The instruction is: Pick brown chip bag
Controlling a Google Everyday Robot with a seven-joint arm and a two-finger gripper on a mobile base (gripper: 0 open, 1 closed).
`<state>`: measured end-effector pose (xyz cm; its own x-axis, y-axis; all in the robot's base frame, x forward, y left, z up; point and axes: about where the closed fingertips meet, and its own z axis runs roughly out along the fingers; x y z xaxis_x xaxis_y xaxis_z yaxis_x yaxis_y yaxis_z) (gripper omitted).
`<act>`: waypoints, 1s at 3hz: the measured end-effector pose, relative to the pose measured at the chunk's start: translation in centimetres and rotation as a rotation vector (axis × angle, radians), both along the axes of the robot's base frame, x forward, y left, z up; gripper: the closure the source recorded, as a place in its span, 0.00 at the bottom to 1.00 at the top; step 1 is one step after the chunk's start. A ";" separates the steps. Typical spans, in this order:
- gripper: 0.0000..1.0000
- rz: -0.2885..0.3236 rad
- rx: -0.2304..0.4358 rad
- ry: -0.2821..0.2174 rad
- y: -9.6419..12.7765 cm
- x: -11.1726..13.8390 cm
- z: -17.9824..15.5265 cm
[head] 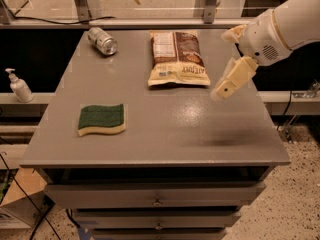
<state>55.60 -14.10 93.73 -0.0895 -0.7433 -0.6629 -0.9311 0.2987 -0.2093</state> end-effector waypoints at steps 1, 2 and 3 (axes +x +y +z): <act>0.00 -0.021 0.000 -0.020 0.5 0.8 -0.2; 0.00 -0.036 0.027 -0.051 1.0 3.0 -0.2; 0.00 -0.054 0.052 -0.071 1.5 5.7 -0.7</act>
Offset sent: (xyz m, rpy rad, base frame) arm 0.0657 0.0130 -0.0030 0.0733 -0.0941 -0.0651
